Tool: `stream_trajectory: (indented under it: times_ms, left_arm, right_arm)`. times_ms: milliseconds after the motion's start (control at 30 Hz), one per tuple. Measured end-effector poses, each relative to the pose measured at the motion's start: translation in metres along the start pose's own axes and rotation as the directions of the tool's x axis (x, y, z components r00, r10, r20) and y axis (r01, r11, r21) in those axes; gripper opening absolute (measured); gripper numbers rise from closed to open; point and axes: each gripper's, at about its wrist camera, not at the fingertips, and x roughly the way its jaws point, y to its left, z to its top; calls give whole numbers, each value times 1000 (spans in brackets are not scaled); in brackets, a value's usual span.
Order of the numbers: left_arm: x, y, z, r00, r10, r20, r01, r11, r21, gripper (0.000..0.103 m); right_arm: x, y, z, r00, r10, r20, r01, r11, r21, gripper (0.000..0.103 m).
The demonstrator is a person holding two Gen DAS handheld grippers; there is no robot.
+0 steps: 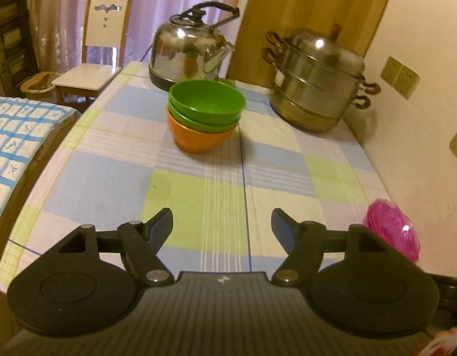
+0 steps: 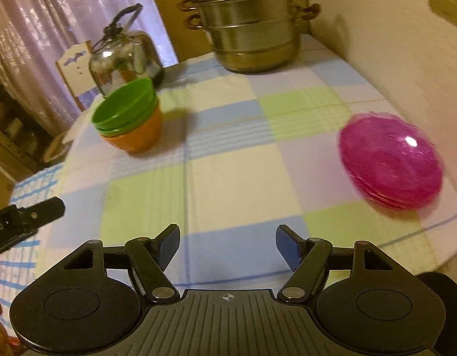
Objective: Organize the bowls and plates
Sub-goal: 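Withdraw both grippers and move them back to the bowl stack rim, then close both grippers on the rim of the green and orange bowl stack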
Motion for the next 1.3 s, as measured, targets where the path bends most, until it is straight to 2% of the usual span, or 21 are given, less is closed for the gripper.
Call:
stream_trajectory:
  times_ms: [200,367,533,733,933,1133,1300]
  left_arm:
    - [6,-7,-12,1000,-9,-29,9,1000,5,71]
    - [10,-12,-13,999,-18,-38,18,1000,10,72]
    - [12,-9,-11,999,-17,-36,17,1000,6,78]
    - [15,5,-1,999,-5,-32,4,999,-39,79]
    - [26,26,28,1000,17,-18,-19,997,-80,79]
    - [52,49,73,1000,20,-13,-22,993,-115,79]
    - [88,71,112,999,0,-34,-5,987,-160,79]
  right_arm:
    - [-2,-17,-7,999,-41,3,41,999,12,72]
    - [-4,-26,-8,999,-45,-4,45,999,26,72]
    - [-1,-27,-6,1000,-18,-9,18,999,46,72]
    - [7,-26,-2,999,19,-31,-16,997,80,72]
    - [18,-11,22,996,79,-37,-76,993,91,72]
    - [40,17,67,990,141,-27,-139,988,67,72]
    - [77,41,113,979,200,-39,-198,978,65,72]
